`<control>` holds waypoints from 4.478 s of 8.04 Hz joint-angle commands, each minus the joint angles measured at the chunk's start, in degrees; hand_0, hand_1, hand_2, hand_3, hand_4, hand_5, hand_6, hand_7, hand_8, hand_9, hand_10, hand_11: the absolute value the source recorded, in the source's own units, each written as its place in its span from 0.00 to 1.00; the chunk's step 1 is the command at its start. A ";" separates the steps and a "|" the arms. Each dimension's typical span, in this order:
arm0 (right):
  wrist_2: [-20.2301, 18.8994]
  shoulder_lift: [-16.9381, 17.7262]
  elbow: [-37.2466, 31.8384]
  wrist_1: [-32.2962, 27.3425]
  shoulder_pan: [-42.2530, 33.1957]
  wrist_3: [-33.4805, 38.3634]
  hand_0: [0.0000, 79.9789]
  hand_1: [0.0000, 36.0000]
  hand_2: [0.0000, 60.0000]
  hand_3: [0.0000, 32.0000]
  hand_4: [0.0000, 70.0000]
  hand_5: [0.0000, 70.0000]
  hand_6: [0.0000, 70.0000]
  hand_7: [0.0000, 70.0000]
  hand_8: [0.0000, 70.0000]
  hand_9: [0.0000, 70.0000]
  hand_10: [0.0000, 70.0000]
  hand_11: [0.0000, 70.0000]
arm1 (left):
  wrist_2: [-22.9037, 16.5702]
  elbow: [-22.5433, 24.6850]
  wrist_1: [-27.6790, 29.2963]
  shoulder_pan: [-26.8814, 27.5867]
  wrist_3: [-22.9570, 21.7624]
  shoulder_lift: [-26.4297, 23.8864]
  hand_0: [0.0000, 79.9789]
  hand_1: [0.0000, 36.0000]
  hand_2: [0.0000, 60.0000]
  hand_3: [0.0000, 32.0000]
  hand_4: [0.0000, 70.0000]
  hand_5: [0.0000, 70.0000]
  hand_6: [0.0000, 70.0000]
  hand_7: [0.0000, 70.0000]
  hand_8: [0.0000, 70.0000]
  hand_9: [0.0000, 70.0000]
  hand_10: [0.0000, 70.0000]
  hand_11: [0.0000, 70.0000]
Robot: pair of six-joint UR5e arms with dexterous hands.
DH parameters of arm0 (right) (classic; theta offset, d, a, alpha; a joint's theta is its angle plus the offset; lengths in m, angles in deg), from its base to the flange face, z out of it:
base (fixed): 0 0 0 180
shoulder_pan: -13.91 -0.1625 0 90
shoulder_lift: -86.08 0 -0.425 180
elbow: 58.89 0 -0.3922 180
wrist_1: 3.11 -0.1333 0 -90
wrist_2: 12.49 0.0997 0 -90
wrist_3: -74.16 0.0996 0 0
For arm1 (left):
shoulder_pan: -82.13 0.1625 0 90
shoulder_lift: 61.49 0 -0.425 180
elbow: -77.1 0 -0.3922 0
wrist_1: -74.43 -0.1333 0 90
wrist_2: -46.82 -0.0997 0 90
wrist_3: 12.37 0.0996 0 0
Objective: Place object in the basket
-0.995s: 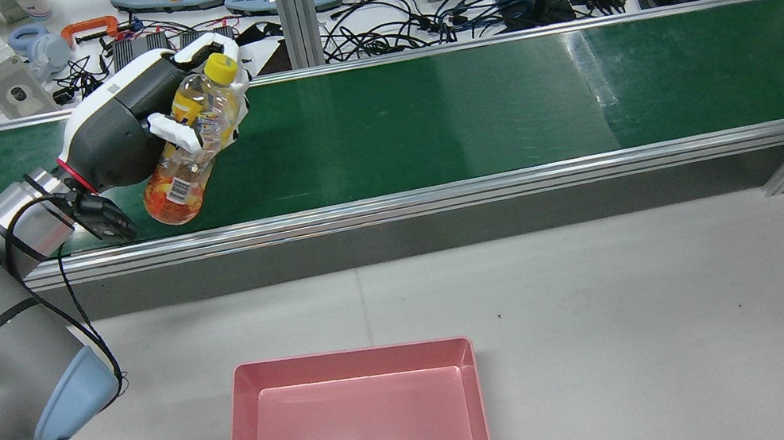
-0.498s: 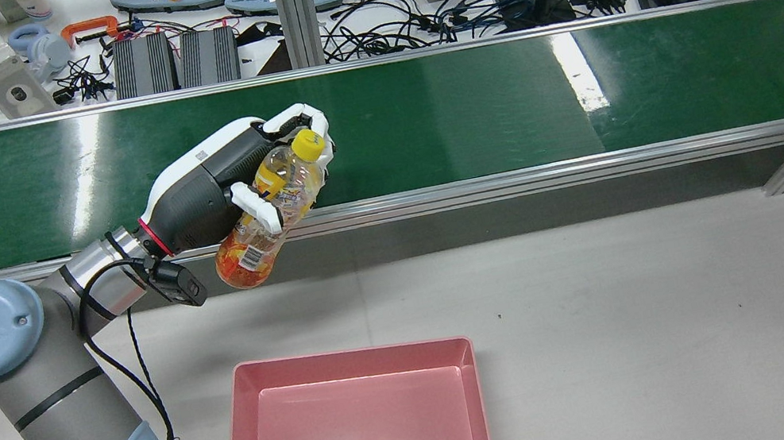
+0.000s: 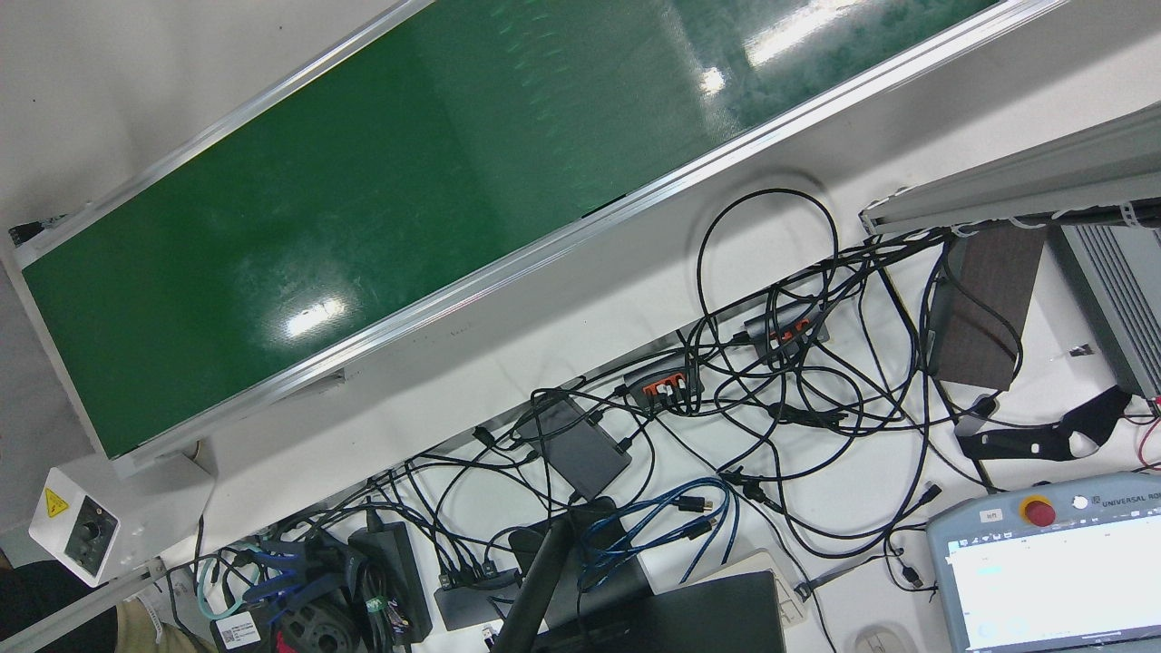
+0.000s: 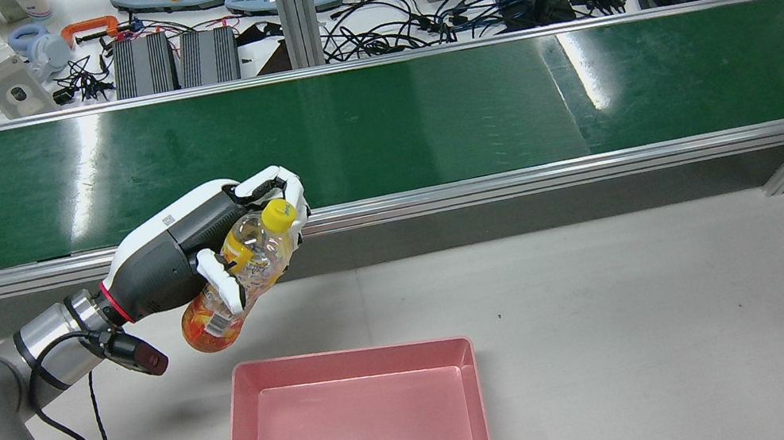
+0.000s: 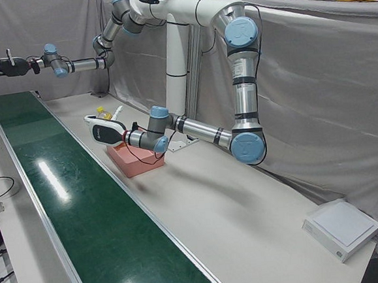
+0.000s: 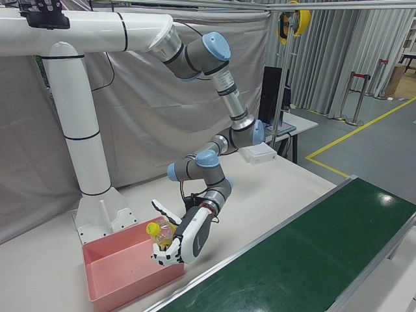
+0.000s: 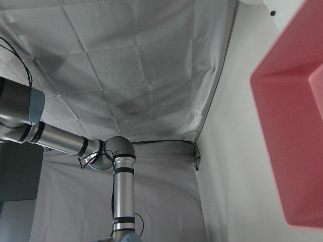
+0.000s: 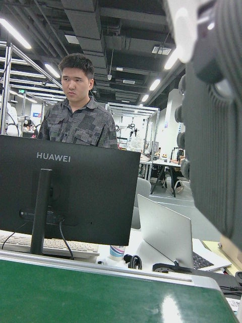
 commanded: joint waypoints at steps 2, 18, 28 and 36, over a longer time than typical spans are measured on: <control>0.00 0.00 0.00 0.00 0.00 0.00 0.00 0.00 0.00 0.00 0.00 0.00 0.00 0.00 0.00 0.00 0.00 0.00 | -0.09 3.34 0.08 4.66 3.61 3.25 0.62 0.16 0.00 0.00 0.12 1.00 0.47 1.00 0.73 1.00 0.98 1.00; 0.00 0.00 0.00 0.00 0.09 0.00 0.00 0.00 0.00 0.00 0.00 0.00 0.00 0.00 0.00 0.00 0.00 0.00 | -1.49 12.75 -9.24 11.80 11.54 2.90 0.64 0.33 0.00 0.00 0.01 0.04 0.04 0.04 0.00 0.00 0.12 0.21; 0.00 0.00 0.00 0.00 0.00 0.00 0.00 0.00 0.00 0.00 0.00 0.00 0.00 0.00 0.00 0.00 0.00 0.00 | -1.41 13.81 -19.78 -21.32 9.87 2.90 0.63 0.44 0.03 0.00 0.01 0.22 0.06 0.05 0.01 0.04 0.12 0.21; 0.00 0.00 0.00 0.00 0.00 0.00 0.00 0.00 0.00 0.00 0.00 0.00 0.00 0.00 0.00 0.00 0.00 0.00 | -1.32 -5.59 -7.42 -27.92 11.53 2.38 0.60 0.30 0.00 0.00 0.00 0.08 0.03 0.03 0.00 0.02 0.15 0.24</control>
